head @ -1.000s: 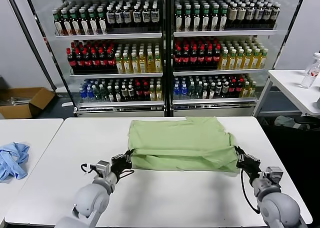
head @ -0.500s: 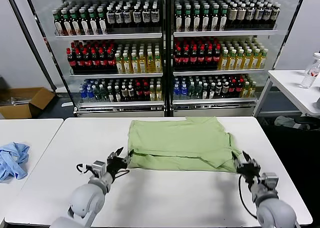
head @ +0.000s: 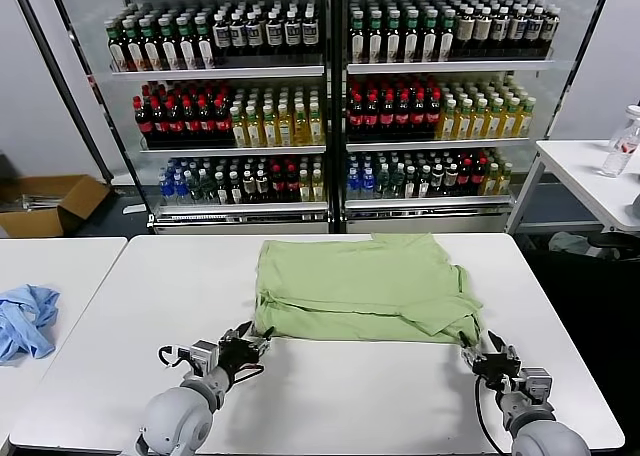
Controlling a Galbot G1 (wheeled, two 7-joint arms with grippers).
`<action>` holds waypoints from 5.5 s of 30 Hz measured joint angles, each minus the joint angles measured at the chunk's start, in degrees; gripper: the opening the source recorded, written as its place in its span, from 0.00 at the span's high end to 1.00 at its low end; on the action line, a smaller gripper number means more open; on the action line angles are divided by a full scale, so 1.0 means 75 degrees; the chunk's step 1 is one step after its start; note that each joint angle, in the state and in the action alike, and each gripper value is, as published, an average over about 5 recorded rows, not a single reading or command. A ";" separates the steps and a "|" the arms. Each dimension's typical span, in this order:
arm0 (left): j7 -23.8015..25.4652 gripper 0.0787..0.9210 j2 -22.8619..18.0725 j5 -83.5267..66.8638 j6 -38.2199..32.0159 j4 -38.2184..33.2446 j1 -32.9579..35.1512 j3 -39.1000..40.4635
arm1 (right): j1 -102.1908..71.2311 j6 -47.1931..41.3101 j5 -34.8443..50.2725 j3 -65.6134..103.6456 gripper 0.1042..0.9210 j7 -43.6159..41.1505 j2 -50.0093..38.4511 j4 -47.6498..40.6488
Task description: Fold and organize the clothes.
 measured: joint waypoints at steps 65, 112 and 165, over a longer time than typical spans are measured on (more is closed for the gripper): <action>0.0926 0.12 0.1206 -0.0201 -0.0096 0.0107 -0.0797 -0.0728 | 0.3315 -0.1231 0.0093 -0.1701 0.12 0.0507 0.0493 -0.0768; 0.2168 0.86 0.0825 -0.0123 -0.0409 0.4057 -0.3598 0.0507 | 0.6699 -0.0506 -0.0699 -0.2614 0.92 0.0226 0.2265 -0.6125; 0.2523 0.70 0.2074 -0.1098 -0.0685 0.0112 0.0645 -0.1830 | -0.1581 -0.1112 -0.0481 0.0037 0.66 0.0563 0.0340 0.2867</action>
